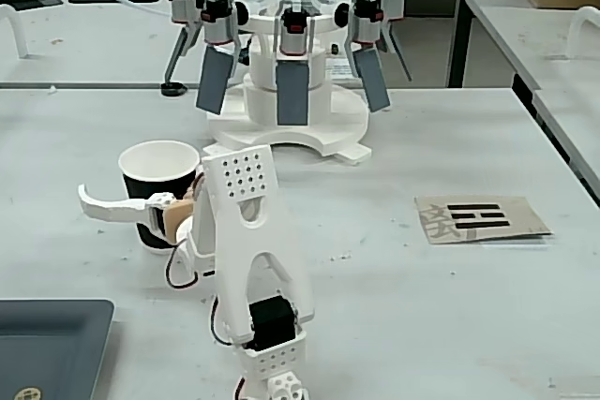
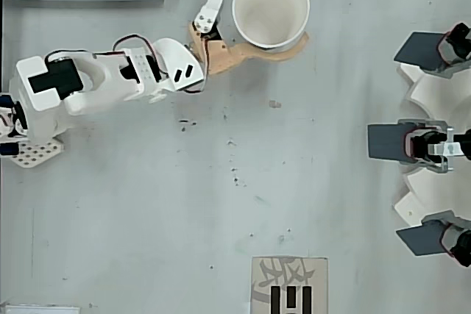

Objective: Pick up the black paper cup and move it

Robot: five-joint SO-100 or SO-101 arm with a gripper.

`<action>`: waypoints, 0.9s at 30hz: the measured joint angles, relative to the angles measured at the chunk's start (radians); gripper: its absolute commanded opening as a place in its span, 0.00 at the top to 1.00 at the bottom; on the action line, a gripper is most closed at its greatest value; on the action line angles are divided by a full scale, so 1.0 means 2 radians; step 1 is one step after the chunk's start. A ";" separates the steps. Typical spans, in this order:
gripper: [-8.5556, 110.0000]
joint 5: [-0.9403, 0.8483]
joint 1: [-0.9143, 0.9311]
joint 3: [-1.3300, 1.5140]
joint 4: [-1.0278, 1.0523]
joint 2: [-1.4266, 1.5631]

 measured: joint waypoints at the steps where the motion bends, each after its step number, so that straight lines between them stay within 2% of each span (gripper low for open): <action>1: 0.58 0.000 0.000 0.000 0.002 -0.002; 27: 0.81 0.009 0.000 -0.016 0.003 -0.021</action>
